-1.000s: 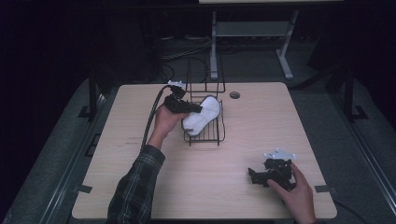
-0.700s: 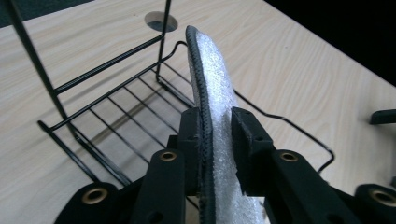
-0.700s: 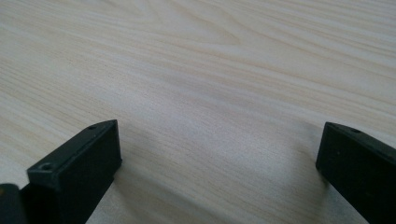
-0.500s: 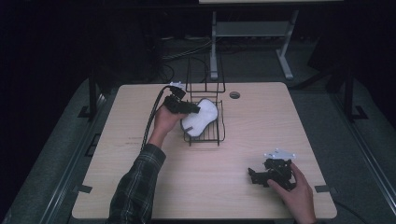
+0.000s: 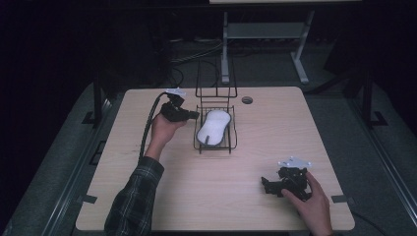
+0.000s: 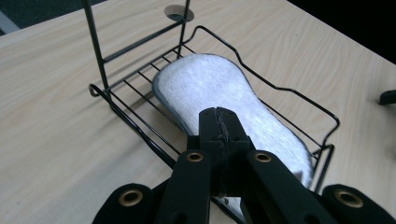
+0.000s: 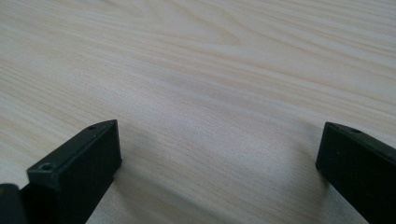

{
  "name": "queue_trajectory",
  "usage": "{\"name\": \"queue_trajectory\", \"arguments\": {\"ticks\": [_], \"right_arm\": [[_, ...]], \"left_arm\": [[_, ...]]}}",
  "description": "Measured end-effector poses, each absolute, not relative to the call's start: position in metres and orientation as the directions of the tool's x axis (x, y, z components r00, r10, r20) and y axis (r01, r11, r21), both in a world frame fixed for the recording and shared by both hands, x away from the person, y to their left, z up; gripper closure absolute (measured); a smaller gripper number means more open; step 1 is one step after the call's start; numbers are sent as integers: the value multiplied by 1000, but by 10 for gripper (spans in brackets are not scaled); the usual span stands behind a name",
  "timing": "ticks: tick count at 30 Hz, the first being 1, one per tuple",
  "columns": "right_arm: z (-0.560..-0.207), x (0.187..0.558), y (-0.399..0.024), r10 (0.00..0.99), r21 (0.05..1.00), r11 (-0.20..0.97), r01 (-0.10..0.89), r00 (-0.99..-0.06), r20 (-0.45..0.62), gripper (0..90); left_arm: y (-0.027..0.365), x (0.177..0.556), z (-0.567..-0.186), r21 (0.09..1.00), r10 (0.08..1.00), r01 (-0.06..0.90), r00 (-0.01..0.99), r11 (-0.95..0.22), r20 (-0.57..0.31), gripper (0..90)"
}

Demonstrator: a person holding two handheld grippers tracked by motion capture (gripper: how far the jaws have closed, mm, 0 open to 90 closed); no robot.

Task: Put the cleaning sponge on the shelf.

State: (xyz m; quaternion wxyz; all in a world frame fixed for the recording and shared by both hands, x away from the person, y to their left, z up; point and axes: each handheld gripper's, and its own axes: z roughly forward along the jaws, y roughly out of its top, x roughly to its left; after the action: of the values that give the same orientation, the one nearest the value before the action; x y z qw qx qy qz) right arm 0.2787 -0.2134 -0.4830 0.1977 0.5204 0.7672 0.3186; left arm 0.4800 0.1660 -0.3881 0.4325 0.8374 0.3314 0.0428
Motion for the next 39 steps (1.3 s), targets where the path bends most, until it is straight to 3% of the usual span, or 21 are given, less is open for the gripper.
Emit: {"name": "queue_trajectory", "arguments": {"ticks": [19,32,39], "right_arm": [[-483,279,-213,924,695,256,672,-381,28,0],[-483,279,-213,924,695,256,672,-381,28,0],[-483,279,-213,924,695,256,672,-380,28,0]], "left_arm": [[142,457,-421,701,558,506,809,-502,-185,897],[129,453,-426,718,527,500,821,-483,-217,897],[143,446,-415,731,534,494,819,-471,-210,897]]}}
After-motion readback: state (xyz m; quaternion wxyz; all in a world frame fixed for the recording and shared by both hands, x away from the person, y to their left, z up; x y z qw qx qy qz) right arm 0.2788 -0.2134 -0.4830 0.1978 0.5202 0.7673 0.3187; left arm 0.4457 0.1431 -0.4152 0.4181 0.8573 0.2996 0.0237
